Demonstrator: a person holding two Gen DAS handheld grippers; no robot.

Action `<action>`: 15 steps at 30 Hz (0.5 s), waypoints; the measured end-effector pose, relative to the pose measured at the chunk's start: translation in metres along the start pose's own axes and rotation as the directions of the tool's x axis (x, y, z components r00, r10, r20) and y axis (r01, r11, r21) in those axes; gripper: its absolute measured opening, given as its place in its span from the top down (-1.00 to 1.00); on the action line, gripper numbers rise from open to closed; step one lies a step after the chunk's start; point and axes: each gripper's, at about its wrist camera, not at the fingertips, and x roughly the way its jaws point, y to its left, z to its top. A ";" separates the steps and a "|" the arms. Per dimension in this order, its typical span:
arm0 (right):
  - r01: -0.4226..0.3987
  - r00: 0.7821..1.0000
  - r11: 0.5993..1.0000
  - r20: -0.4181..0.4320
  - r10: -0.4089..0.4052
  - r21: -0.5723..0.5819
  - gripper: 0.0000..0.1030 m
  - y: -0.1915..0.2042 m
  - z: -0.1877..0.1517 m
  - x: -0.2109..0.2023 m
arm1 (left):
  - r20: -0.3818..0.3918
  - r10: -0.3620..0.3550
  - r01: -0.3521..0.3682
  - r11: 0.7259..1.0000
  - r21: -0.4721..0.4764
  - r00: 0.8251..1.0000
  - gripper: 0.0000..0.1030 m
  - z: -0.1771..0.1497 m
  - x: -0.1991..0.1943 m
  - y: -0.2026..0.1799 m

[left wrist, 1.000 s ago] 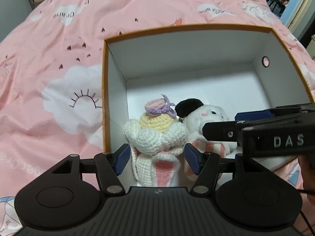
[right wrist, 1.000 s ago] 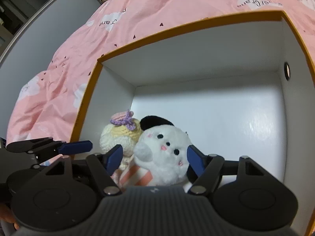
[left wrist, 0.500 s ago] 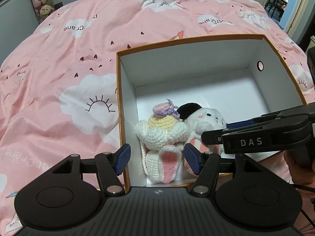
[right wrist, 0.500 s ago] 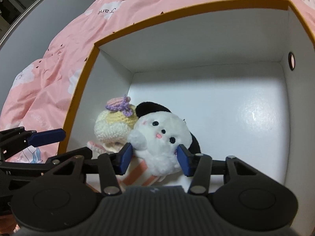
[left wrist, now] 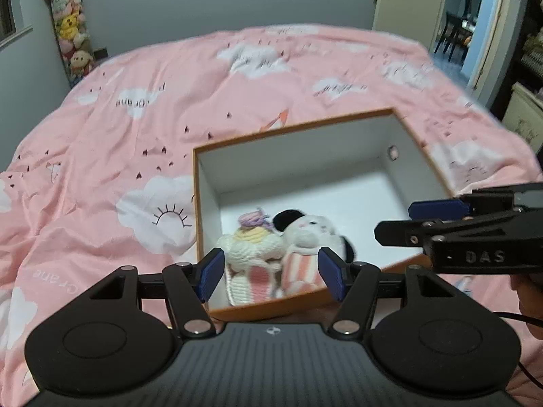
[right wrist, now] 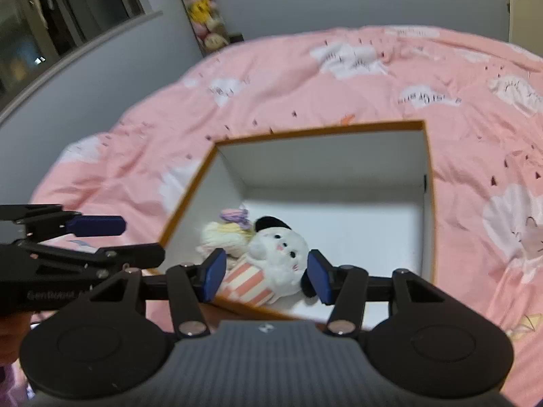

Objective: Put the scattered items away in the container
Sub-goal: 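Open both tools to drop the plush toys in the box, then withdraw, then grasp the Donald Duck plush with left tool while right tool grasps the white lotion bottle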

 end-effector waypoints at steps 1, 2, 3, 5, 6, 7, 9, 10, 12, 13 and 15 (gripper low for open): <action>-0.011 1.000 1.000 0.015 0.011 -0.005 -0.09 0.001 -0.005 -0.012 | 0.009 -0.012 0.012 1.000 -0.005 1.000 -0.39 -0.003 -0.008 -0.002; -0.016 1.000 1.000 0.025 0.016 -0.011 -0.10 0.001 -0.011 -0.022 | 0.016 -0.025 0.026 1.000 -0.010 1.000 -0.39 -0.006 -0.015 -0.004; -0.018 0.999 1.000 0.032 0.019 -0.013 -0.10 0.002 -0.017 -0.031 | 0.020 -0.037 0.037 0.999 -0.016 0.999 -0.39 -0.010 -0.021 -0.005; -0.020 0.999 1.000 0.041 0.021 -0.009 -0.10 0.003 -0.030 -0.044 | 0.022 -0.054 0.055 0.998 -0.021 0.998 -0.39 -0.020 -0.032 -0.008; -0.020 0.999 1.000 0.042 0.021 -0.009 -0.10 0.003 -0.037 -0.048 | 0.018 -0.059 0.060 0.998 -0.021 0.998 -0.39 -0.026 -0.035 -0.010; -0.017 0.999 1.000 0.039 0.017 -0.005 -0.10 0.003 -0.046 -0.051 | 0.011 -0.061 0.061 0.998 -0.021 0.998 -0.39 -0.032 -0.038 -0.012; -0.004 1.000 1.000 0.023 0.004 0.005 -0.10 0.001 -0.063 -0.054 | -0.005 -0.059 0.059 0.998 -0.019 0.998 -0.39 -0.046 -0.040 -0.016; 0.000 1.000 1.000 0.011 0.000 0.009 -0.10 0.001 -0.071 -0.054 | -0.017 -0.055 0.054 0.998 -0.011 0.998 -0.39 -0.052 -0.038 -0.018; -0.004 1.000 1.000 -0.018 0.004 0.026 -0.10 -0.003 -0.086 -0.054 | -0.044 -0.046 0.046 0.999 -0.005 0.998 -0.39 -0.065 -0.034 -0.022; -0.006 0.999 0.999 -0.033 0.007 0.039 -0.10 -0.004 -0.094 -0.053 | -0.061 -0.048 0.047 0.999 -0.012 0.997 -0.39 -0.071 -0.031 -0.023; -0.003 0.998 0.998 -0.061 0.007 0.068 -0.10 -0.008 -0.107 -0.052 | -0.093 -0.065 0.061 0.997 -0.048 0.994 -0.39 -0.083 -0.024 -0.023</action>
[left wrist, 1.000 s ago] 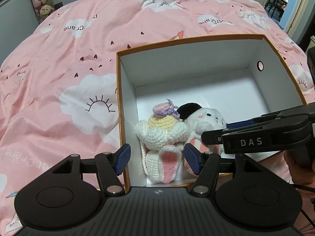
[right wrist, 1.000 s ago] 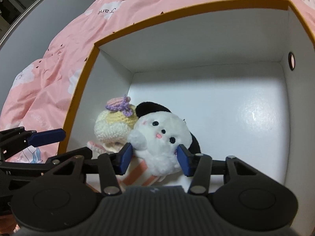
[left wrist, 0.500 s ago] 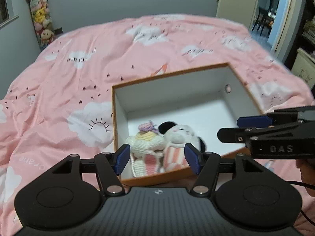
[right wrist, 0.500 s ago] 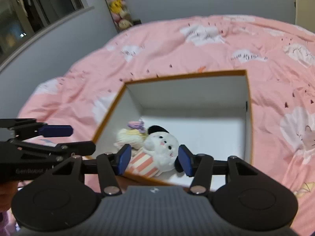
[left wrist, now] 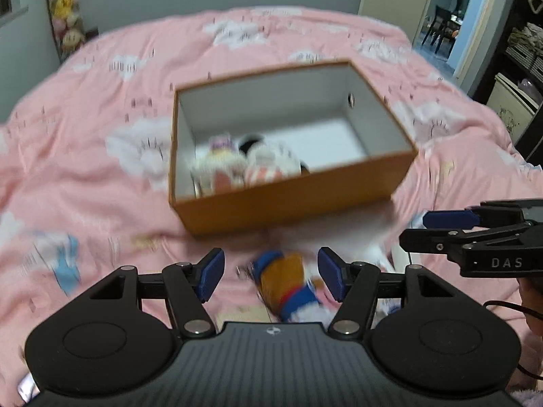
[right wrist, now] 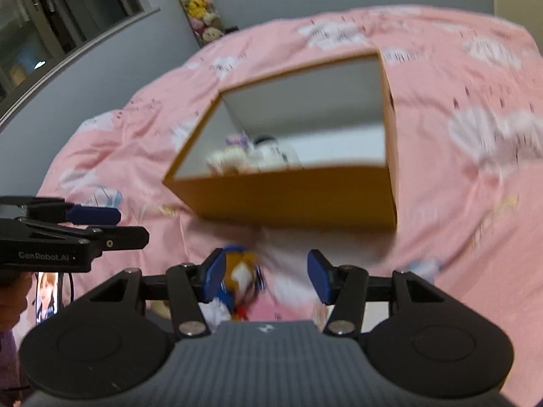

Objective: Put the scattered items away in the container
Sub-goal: 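Grasp the Donald Duck plush with left tool while right tool grasps the white lotion bottle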

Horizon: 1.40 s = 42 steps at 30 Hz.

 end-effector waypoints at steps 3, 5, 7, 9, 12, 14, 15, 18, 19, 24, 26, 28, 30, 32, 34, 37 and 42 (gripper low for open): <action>0.002 0.998 0.999 -0.058 0.001 0.042 -0.10 -0.009 -0.018 0.008 | -0.044 -0.029 0.027 0.999 -0.035 0.999 -0.39 -0.018 0.010 0.003; 0.004 0.995 0.998 -0.095 0.001 0.056 -0.09 -0.012 -0.029 0.013 | -0.075 -0.035 0.032 0.999 -0.035 0.997 -0.39 -0.029 0.016 0.002; 0.023 0.992 0.998 -0.128 -0.016 0.060 -0.09 -0.014 -0.041 0.017 | -0.096 -0.021 0.019 1.000 -0.020 0.995 -0.39 -0.039 0.020 -0.002; 0.053 0.988 0.997 -0.149 -0.044 0.051 -0.09 -0.015 -0.051 0.021 | -0.108 -0.011 0.010 1.000 -0.007 0.994 -0.39 -0.048 0.023 -0.005; 0.098 0.982 0.995 -0.162 -0.093 0.026 -0.06 -0.018 -0.056 0.028 | -0.113 -0.025 0.023 1.000 -0.020 0.993 -0.39 -0.054 0.029 -0.005; 0.106 0.981 0.994 -0.166 -0.104 0.007 -0.03 -0.021 -0.055 0.035 | -0.102 -0.052 0.049 0.998 -0.031 0.993 -0.40 -0.052 0.035 -0.005; 0.106 0.980 0.994 -0.168 -0.105 -0.002 -0.01 -0.022 -0.054 0.038 | -0.105 -0.056 0.053 0.998 -0.039 0.993 -0.41 -0.049 0.039 -0.005; 0.136 0.974 0.990 -0.180 -0.141 -0.037 0.04 -0.022 -0.048 0.051 | -0.109 -0.047 0.043 0.998 -0.047 0.993 -0.41 -0.037 0.049 -0.005; 0.152 0.970 0.987 -0.183 -0.158 -0.048 0.06 -0.021 -0.045 0.055 | -0.113 -0.041 0.036 0.998 -0.047 0.993 -0.41 -0.033 0.052 -0.006; 0.157 0.965 0.985 -0.201 -0.168 -0.066 0.13 -0.023 -0.038 0.072 | -0.153 -0.024 0.022 1.000 -0.012 0.988 -0.41 -0.023 0.069 -0.014; 0.163 0.962 0.985 -0.212 -0.173 -0.066 0.16 -0.023 -0.036 0.077 | -0.169 -0.008 0.008 1.000 0.000 0.986 -0.41 -0.022 0.076 -0.018; 0.173 0.957 0.982 -0.222 -0.184 -0.071 0.16 -0.021 -0.034 0.081 | -0.176 0.012 -0.010 1.000 0.015 0.984 -0.41 -0.022 0.081 -0.021; 0.188 0.952 0.978 -0.228 -0.204 -0.090 0.16 -0.019 -0.034 0.086 | -0.186 0.028 -0.023 0.999 0.028 0.982 -0.41 -0.023 0.086 -0.025; 0.195 0.948 0.975 -0.234 -0.215 -0.106 0.16 -0.018 -0.034 0.089 | -0.199 0.035 -0.029 0.999 0.031 0.979 -0.41 -0.023 0.091 -0.026; 0.201 0.944 0.973 -0.242 -0.223 -0.114 0.16 -0.019 -0.034 0.094 | -0.213 0.043 -0.037 0.999 0.034 0.976 -0.41 -0.023 0.097 -0.027; 0.199 0.938 0.973 -0.265 -0.224 -0.118 0.16 -0.021 -0.035 0.106 | -0.231 0.052 -0.044 0.998 0.037 0.972 -0.41 -0.025 0.105 -0.027; 0.178 0.940 0.979 -0.278 -0.199 -0.098 0.16 -0.024 -0.036 0.114 | -0.238 0.054 -0.048 0.998 0.031 0.970 -0.38 -0.027 0.112 -0.024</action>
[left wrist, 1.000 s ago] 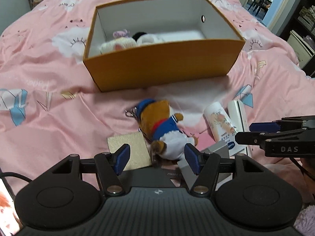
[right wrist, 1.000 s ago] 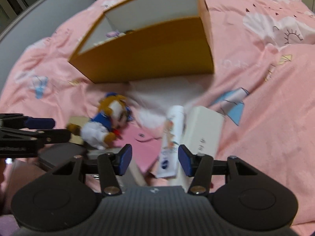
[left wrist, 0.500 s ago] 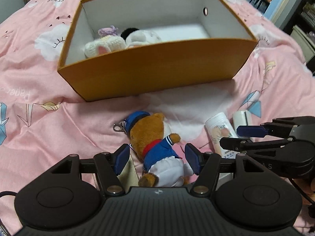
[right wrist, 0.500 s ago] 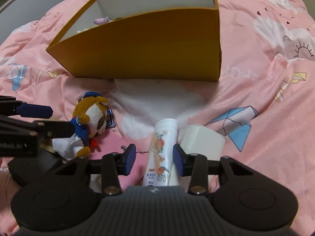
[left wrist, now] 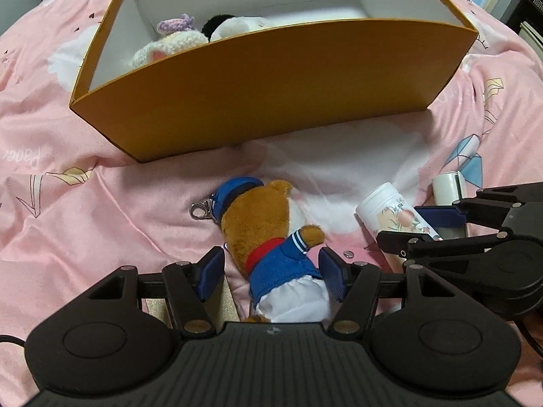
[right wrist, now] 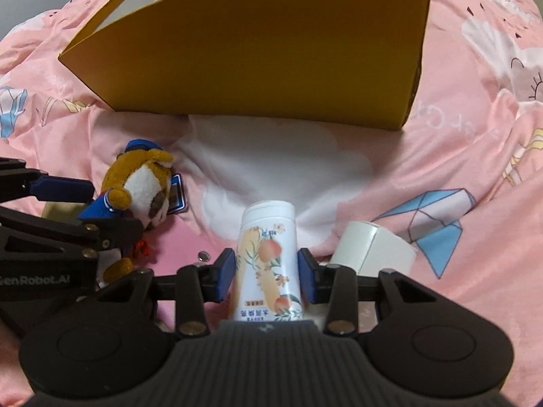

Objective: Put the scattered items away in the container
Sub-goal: 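Grasp the Donald Duck plush with left tool while right tool grasps the white lotion bottle, then carry both items over the box and release the Donald Duck plush from left tool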

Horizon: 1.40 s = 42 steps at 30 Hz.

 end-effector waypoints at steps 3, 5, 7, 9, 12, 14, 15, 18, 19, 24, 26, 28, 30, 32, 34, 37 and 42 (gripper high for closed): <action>-0.032 0.999 0.999 -0.002 0.032 0.030 0.18 -0.005 -0.001 -0.004 | 0.000 -0.003 0.003 1.000 0.000 1.000 -0.31 0.000 -0.001 0.001; -0.055 0.998 0.997 -0.010 0.056 0.052 0.22 -0.006 -0.002 -0.007 | -0.004 -0.009 0.009 1.000 -0.002 1.000 -0.28 0.000 -0.002 0.003; -0.102 0.995 0.992 -0.017 0.103 0.077 0.23 -0.009 -0.002 -0.010 | -0.009 -0.015 0.015 1.000 -0.006 1.000 -0.26 0.000 -0.004 0.006; -0.130 0.991 0.988 -0.015 0.132 0.086 0.26 -0.009 -0.003 -0.014 | -0.015 -0.021 0.021 1.000 -0.010 1.000 -0.13 -0.001 -0.006 0.007; -0.140 0.989 0.986 -0.025 0.143 0.094 0.28 -0.007 -0.002 -0.011 | -0.031 -0.034 0.034 0.999 -0.023 0.999 -0.08 0.000 -0.006 0.009; -0.137 0.989 0.985 -0.038 0.142 0.104 0.28 -0.007 -0.002 -0.005 | -0.038 -0.036 0.035 0.999 -0.022 0.999 -0.08 0.001 -0.004 0.009; -0.141 0.989 0.984 -0.037 0.146 0.112 0.28 -0.007 -0.002 -0.003 | -0.040 -0.036 0.035 0.999 -0.024 0.999 -0.08 0.001 -0.003 0.009; -0.154 0.987 0.980 -0.024 0.158 0.122 0.35 -0.007 0.001 -0.001 | -0.046 -0.029 0.028 0.999 -0.021 0.999 -0.08 0.003 0.003 0.008; -0.158 0.987 0.980 -0.022 0.162 0.125 0.35 -0.007 0.001 -0.001 | -0.050 -0.026 0.025 1.000 -0.017 0.998 -0.08 0.004 0.006 0.007; -0.176 0.984 0.976 -0.015 0.179 0.128 0.31 -0.007 0.006 0.005 | -0.054 -0.025 0.025 1.000 -0.010 0.998 -0.04 0.005 0.015 0.005; -0.184 0.982 0.975 -0.012 0.187 0.124 0.30 -0.006 0.009 0.008 | -0.048 -0.028 0.028 1.000 -0.015 0.998 0.01 0.005 0.016 0.006; -0.184 0.982 0.976 -0.007 0.186 0.118 0.27 -0.004 0.010 0.011 | -0.041 -0.031 0.030 0.999 -0.017 0.999 0.03 0.003 0.016 0.006; -0.182 0.983 0.977 -0.009 0.184 0.108 0.21 -0.001 0.012 0.014 | -0.033 -0.032 0.031 0.999 -0.018 0.999 0.08 0.001 0.014 0.007; -0.173 0.985 0.981 -0.009 0.175 0.093 0.20 0.004 0.013 0.016 | -0.027 -0.032 0.031 0.999 -0.022 0.999 0.11 0.000 0.013 0.008; -0.172 0.985 0.981 0.004 0.172 0.086 0.32 0.006 0.013 0.014 | -0.020 -0.034 0.033 0.999 -0.023 0.999 0.13 -0.001 0.010 0.008; -0.199 0.980 0.975 0.037 0.196 0.104 0.54 0.000 0.012 0.004 | -0.007 -0.038 0.038 0.999 -0.023 0.999 0.16 -0.004 0.007 0.009; -0.211 0.977 0.972 0.046 0.207 0.104 0.57 -0.002 0.008 -0.003 | 0.008 -0.040 0.041 0.999 -0.032 0.999 0.17 -0.007 0.004 0.011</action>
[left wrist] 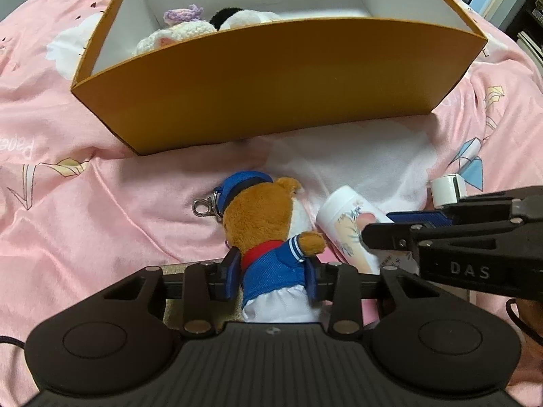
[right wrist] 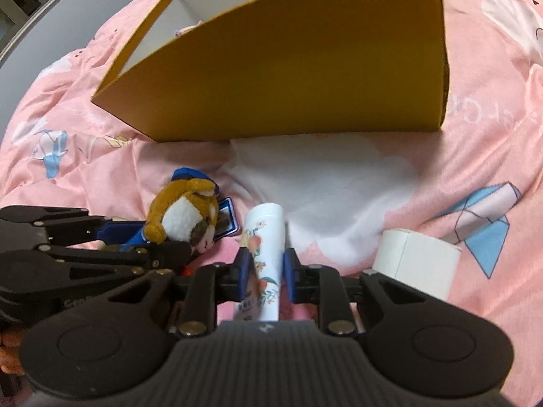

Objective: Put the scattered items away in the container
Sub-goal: 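Carry both items over the box and release the Donald Duck plush from left tool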

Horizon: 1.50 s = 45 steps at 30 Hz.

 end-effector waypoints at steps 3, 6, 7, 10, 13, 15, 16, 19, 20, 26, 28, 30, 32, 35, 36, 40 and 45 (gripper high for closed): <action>0.017 0.999 0.999 0.037 -0.016 -0.029 0.58 0.005 -0.001 -0.012 | 0.021 -0.014 0.014 1.000 -0.015 1.000 0.18 -0.001 -0.006 0.003; 0.044 0.997 0.998 0.068 -0.040 -0.055 0.58 0.009 0.001 -0.022 | 0.051 -0.019 0.020 1.000 -0.022 0.998 0.18 0.000 -0.016 0.003; 0.049 0.996 0.997 0.077 -0.044 -0.058 0.58 0.009 0.002 -0.026 | 0.064 -0.022 0.024 0.999 -0.024 0.998 0.18 0.000 -0.020 0.003; 0.056 0.992 0.996 0.116 -0.047 -0.075 0.58 0.012 0.004 -0.043 | 0.105 -0.038 0.040 0.999 -0.023 0.994 0.19 0.002 -0.037 0.001; 0.030 0.988 0.996 0.152 -0.016 -0.090 0.60 0.015 0.009 -0.067 | 0.149 -0.042 0.045 0.999 -0.014 0.988 0.19 0.007 -0.054 -0.003; 0.033 0.984 0.993 0.178 -0.013 -0.113 0.61 0.020 0.014 -0.082 | 0.175 -0.052 0.054 0.998 -0.012 0.983 0.19 0.011 -0.065 -0.004; 0.042 0.981 0.991 0.195 -0.016 -0.127 0.61 0.023 0.015 -0.089 | 0.187 -0.057 0.060 0.998 -0.010 0.981 0.19 0.014 -0.071 -0.005; 0.057 0.970 0.986 0.244 -0.017 -0.160 0.61 0.030 0.022 -0.110 | 0.227 -0.066 0.066 0.998 0.005 0.972 0.19 0.021 -0.086 -0.007; 0.058 0.966 0.984 0.258 -0.013 -0.168 0.61 0.032 0.025 -0.116 | 0.240 -0.069 0.069 0.998 0.011 0.968 0.19 0.023 -0.091 -0.008; 0.075 0.936 0.972 0.352 0.008 -0.221 0.61 0.048 0.050 -0.152 | 0.325 -0.109 0.093 0.994 0.065 0.939 0.19 0.047 -0.124 -0.015; 0.087 0.921 0.969 0.390 0.011 -0.233 0.61 0.051 0.062 -0.162 | 0.348 -0.121 0.102 0.992 0.075 0.930 0.19 0.058 -0.132 -0.016; 0.106 0.905 0.966 0.426 0.004 -0.234 0.61 0.053 0.077 -0.168 | 0.372 -0.128 0.105 0.991 0.081 0.920 0.19 0.071 -0.137 -0.017; 0.119 0.893 0.966 0.450 -0.004 -0.228 0.62 0.052 0.091 -0.169 | 0.390 -0.132 0.108 0.991 0.084 0.911 0.19 0.085 -0.139 -0.018; 0.131 0.887 0.971 0.460 -0.024 -0.202 0.61 0.046 0.113 -0.162 | 0.391 -0.150 0.131 0.989 0.075 0.908 0.19 0.106 -0.134 -0.017; 0.133 0.889 0.973 0.457 -0.031 -0.191 0.61 0.042 0.119 -0.159 | 0.387 -0.158 0.142 0.987 0.070 0.908 0.19 0.113 -0.131 -0.016; 0.141 0.898 0.977 0.435 -0.059 -0.160 0.61 0.031 0.140 -0.137 | 0.357 -0.167 0.159 0.986 0.053 0.919 0.19 0.137 -0.107 -0.013; 0.181 0.914 0.977 0.386 -0.123 -0.116 0.61 0.016 0.160 -0.100 | 0.271 -0.185 0.184 0.982 0.028 0.945 0.19 0.162 -0.065 -0.009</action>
